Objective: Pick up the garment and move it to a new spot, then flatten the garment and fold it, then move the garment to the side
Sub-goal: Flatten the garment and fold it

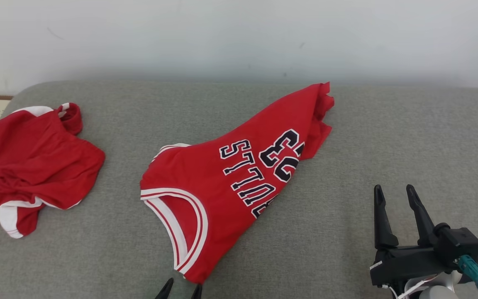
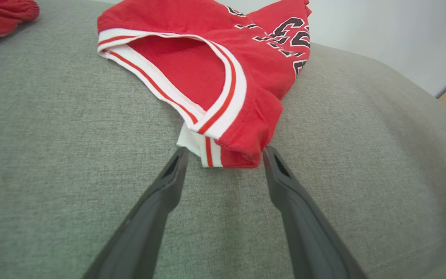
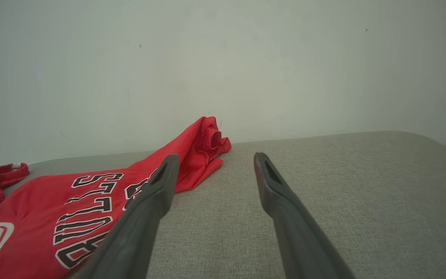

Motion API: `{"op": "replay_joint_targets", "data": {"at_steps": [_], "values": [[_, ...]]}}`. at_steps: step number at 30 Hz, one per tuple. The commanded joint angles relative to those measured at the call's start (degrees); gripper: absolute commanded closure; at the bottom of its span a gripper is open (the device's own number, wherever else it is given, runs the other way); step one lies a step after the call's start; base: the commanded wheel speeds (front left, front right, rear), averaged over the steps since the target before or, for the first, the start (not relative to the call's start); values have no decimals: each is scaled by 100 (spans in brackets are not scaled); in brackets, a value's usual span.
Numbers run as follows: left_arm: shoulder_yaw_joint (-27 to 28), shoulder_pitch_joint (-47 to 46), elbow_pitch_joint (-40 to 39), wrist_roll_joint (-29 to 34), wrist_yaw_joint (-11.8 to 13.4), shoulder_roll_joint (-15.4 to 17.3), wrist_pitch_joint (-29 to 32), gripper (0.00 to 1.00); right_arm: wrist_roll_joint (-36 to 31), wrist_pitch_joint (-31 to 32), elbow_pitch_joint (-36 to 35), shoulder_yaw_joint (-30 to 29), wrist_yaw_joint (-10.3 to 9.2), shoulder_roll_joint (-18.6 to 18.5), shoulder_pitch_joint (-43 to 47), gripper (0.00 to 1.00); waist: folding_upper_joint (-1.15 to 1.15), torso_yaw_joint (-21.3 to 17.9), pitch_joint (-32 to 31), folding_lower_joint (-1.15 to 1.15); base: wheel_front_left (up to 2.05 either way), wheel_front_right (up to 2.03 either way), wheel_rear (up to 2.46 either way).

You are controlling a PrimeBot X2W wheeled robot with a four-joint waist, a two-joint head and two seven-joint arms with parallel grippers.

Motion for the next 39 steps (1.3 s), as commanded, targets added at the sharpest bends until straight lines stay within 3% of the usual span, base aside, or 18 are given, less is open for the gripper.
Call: {"op": "replay_joint_targets", "data": {"at_steps": [1, 11, 12, 14, 20, 31, 39], "values": [[-35, -62, 51, -50, 10, 1, -30, 0, 3, -6, 21, 33, 3, -17, -38, 0, 0, -93, 33, 0, 0, 0, 0], [-125, -601, 466, -277, 133, 3, -30, 0, 59, -6, 117, 101, 3, -17, -94, 0, 0, -439, 45, 0, 0, 0, 0], [-101, -645, 444, -326, 143, 3, -30, 8, 63, -6, 122, 89, 3, -17, -93, 0, 0, -451, 48, 0, 0, 0, 0], [-60, -669, 424, -363, 136, 3, -30, 99, 72, -6, 136, 80, 3, -12, -96, 0, 0, -466, 53, 0, 0, 0, 0], [205, -651, 6, -488, 116, 3, -30, 100, 98, -6, 140, 14, 3, 40, -57, 0, 0, -370, 62, 0, 0, 0, 0], [255, -209, -1496, 1, -77, 179, -26, 100, 100, -6, 137, -65, 3, 139, 13, 0, 0, 26, -1, 0, 0, 0, 0], [253, 99, -2923, 80, 51, 417, 541, 100, 63, -6, 54, -190, 3, 170, 0, 0, 0, 151, 88, 0, 0, 0, 0]]}}
